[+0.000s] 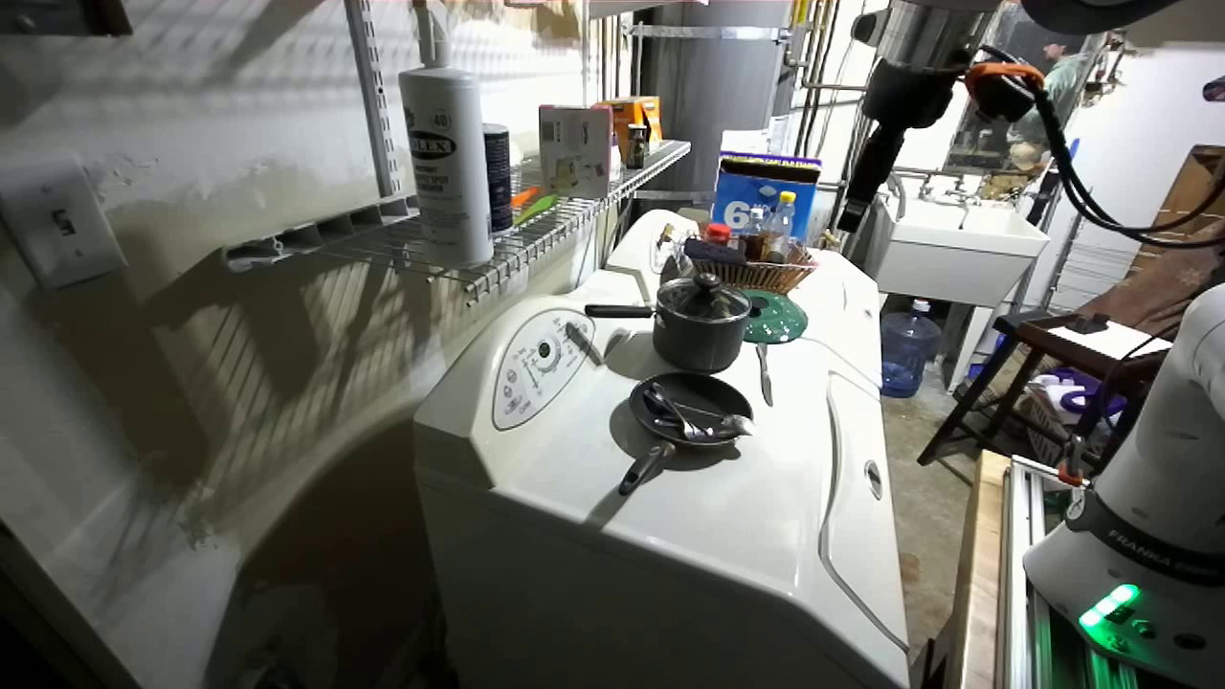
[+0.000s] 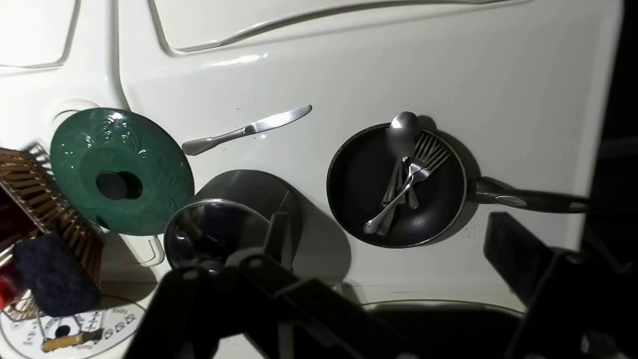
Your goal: Move the fork from the pan and place it on the knife next to the pot
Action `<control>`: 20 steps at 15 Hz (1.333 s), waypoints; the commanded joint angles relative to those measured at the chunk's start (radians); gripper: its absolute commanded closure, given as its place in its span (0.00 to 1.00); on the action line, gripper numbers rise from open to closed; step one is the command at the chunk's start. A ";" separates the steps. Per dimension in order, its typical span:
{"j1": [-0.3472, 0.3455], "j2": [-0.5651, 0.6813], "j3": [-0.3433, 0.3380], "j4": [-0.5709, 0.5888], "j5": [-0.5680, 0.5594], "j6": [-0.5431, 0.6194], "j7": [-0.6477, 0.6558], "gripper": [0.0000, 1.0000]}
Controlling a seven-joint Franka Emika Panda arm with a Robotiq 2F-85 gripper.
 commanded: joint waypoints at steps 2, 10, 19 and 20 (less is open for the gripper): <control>0.012 0.016 0.000 0.003 0.002 -0.007 0.026 0.00; 0.007 0.268 0.063 -0.015 0.134 0.104 0.353 0.00; -0.017 0.599 -0.021 0.116 0.199 0.242 0.438 0.00; -0.016 0.636 -0.024 0.137 0.190 0.237 0.460 0.00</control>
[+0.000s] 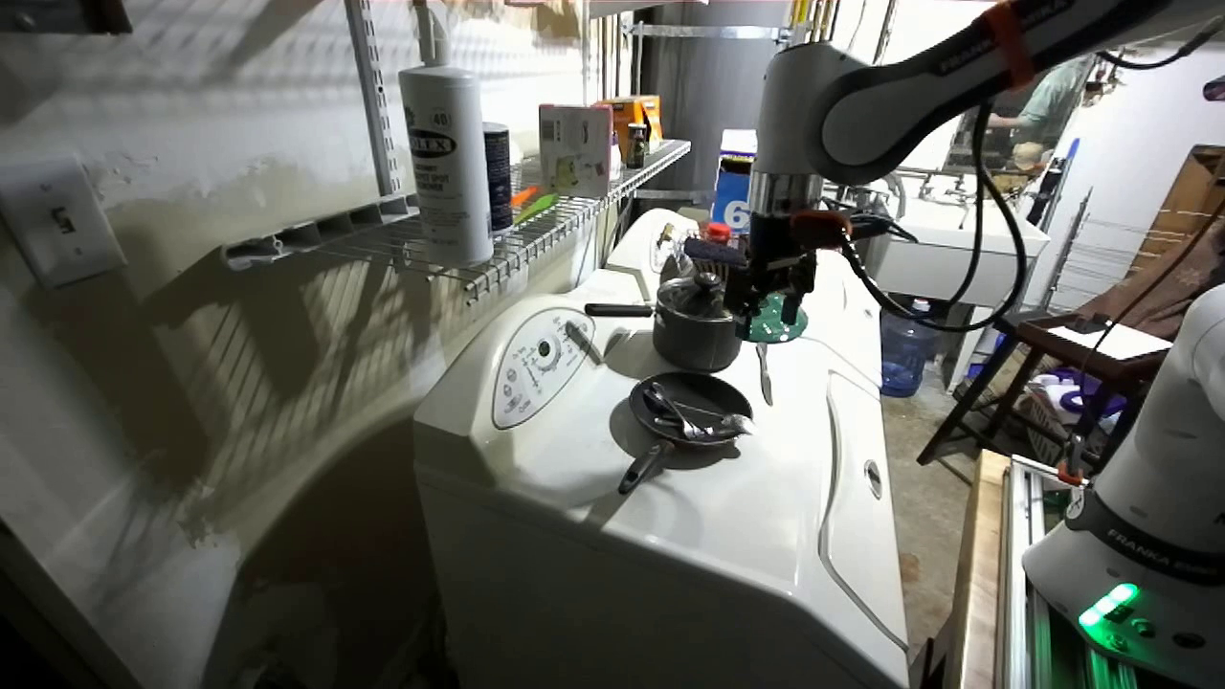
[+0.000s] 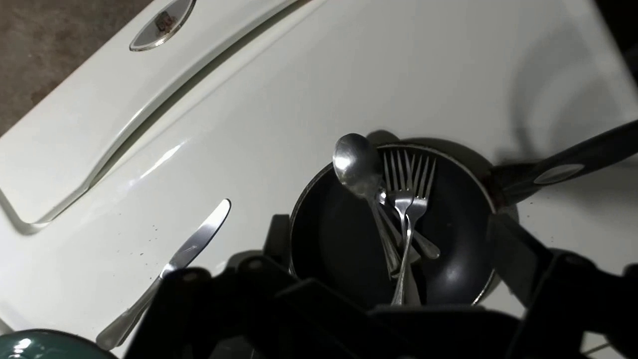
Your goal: Move the fork from the pan and place it on the knife next to the pot
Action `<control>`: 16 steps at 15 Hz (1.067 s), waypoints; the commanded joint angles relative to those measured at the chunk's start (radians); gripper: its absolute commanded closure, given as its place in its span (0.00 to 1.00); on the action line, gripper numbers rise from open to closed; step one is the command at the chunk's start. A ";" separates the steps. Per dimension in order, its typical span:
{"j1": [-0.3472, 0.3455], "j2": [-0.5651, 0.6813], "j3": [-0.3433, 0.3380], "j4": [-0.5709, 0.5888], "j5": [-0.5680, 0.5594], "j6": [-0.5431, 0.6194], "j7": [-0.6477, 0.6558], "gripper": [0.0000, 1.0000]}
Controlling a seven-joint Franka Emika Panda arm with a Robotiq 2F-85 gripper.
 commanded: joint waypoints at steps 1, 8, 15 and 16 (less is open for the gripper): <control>0.007 0.162 -0.013 0.109 0.026 -0.018 0.060 0.00; 0.041 0.359 -0.032 0.230 0.037 -0.022 0.135 0.00; 0.054 0.369 -0.050 0.231 0.022 -0.046 0.157 0.00; 0.054 0.369 -0.051 0.232 0.022 -0.047 0.158 0.00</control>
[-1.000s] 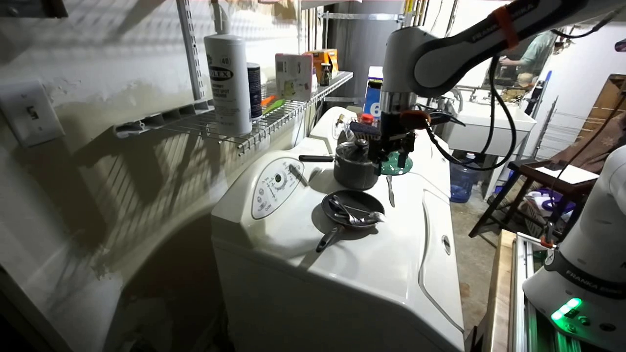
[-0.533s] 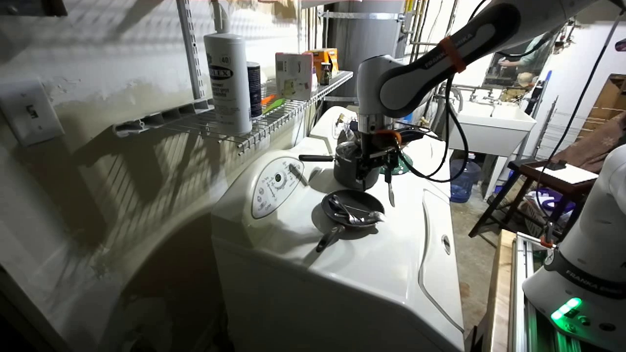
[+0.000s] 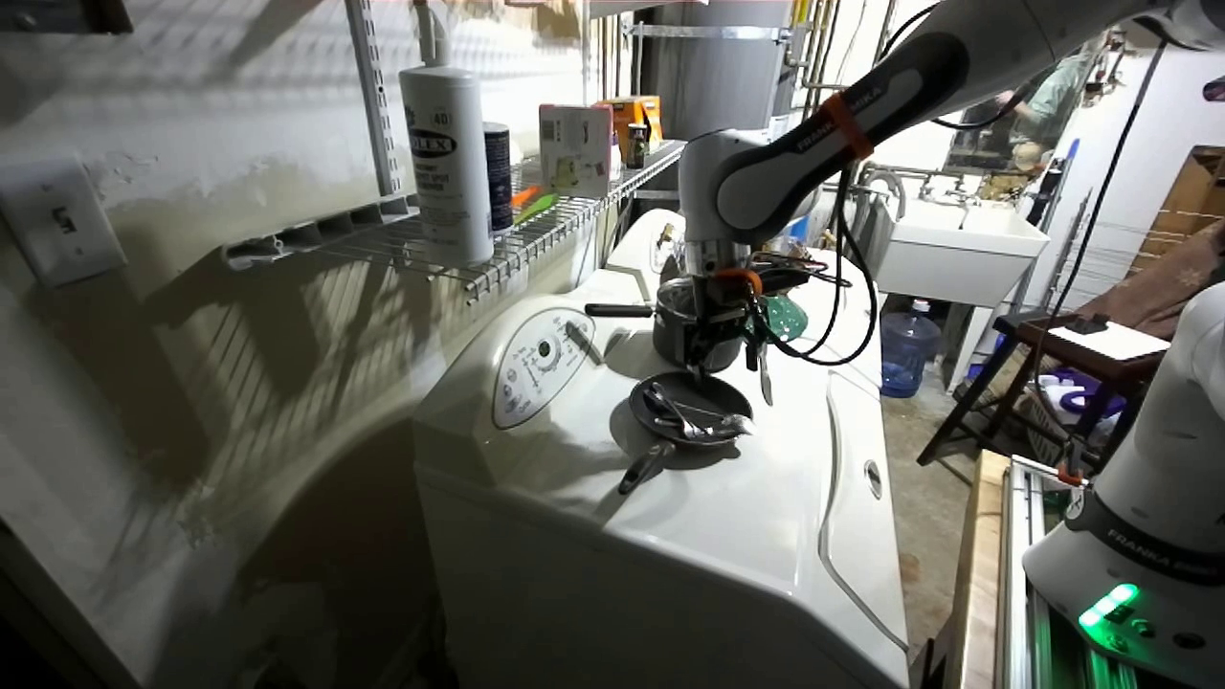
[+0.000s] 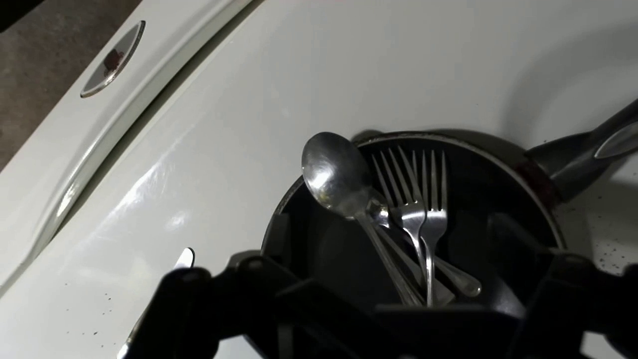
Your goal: Move the fork from the pan and place it on the knife next to the pot
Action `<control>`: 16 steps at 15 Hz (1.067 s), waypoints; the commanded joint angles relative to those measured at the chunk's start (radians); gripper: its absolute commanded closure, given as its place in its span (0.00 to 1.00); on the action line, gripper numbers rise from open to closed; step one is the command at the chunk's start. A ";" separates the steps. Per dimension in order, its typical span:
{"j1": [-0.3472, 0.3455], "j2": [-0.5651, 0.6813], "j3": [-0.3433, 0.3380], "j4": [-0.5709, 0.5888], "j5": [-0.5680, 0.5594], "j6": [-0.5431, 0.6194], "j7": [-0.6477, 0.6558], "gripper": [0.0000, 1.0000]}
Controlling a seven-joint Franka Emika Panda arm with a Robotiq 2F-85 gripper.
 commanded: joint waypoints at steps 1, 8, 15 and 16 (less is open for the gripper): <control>0.025 0.000 -0.026 0.002 0.006 -0.004 -0.004 0.00; 0.051 0.101 -0.016 0.071 0.007 0.046 -0.083 0.26; 0.069 0.196 -0.038 0.155 0.001 0.083 -0.098 0.59; 0.068 0.207 -0.041 0.166 0.006 0.082 -0.103 0.70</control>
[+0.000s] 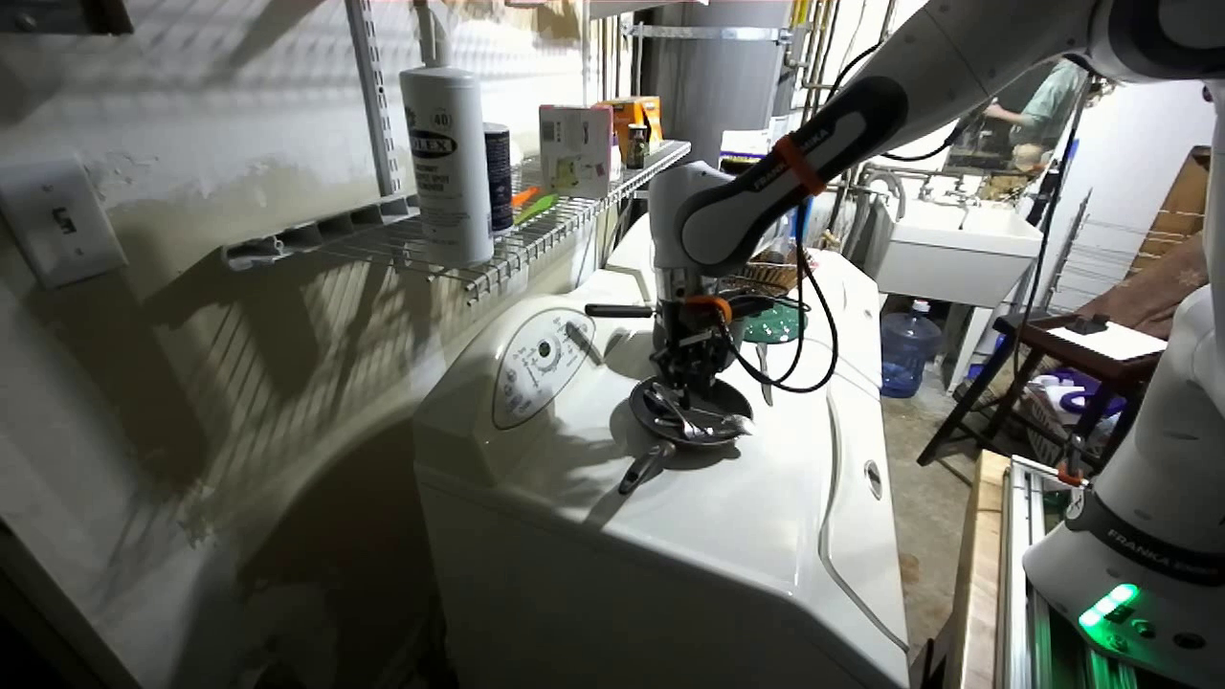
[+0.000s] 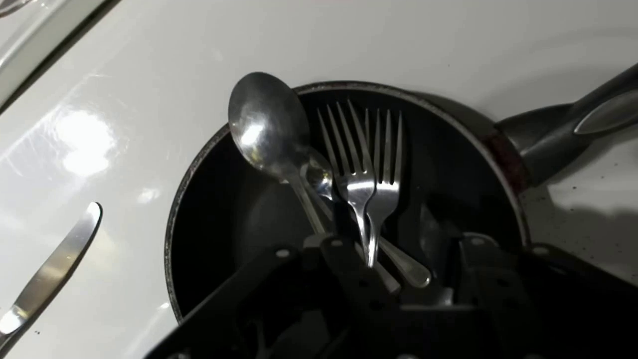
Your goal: Move the fork from the pan and place it on the knife next to the pot
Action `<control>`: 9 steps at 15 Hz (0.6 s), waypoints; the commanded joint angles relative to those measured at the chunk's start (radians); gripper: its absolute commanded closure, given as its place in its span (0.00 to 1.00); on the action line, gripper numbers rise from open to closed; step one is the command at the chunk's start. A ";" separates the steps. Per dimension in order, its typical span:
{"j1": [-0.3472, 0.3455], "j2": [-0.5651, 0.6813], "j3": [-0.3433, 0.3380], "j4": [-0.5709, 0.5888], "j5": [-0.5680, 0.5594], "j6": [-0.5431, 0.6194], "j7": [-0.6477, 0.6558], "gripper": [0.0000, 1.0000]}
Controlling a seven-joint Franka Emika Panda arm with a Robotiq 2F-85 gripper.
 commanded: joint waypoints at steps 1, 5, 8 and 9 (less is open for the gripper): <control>0.018 0.065 -0.030 0.072 0.009 0.004 -0.025 0.67; 0.014 0.111 -0.039 0.115 0.021 0.005 -0.040 0.52; 0.012 0.141 -0.042 0.143 0.027 -0.004 -0.053 0.55; 0.013 0.150 -0.044 0.150 0.026 -0.001 -0.054 0.59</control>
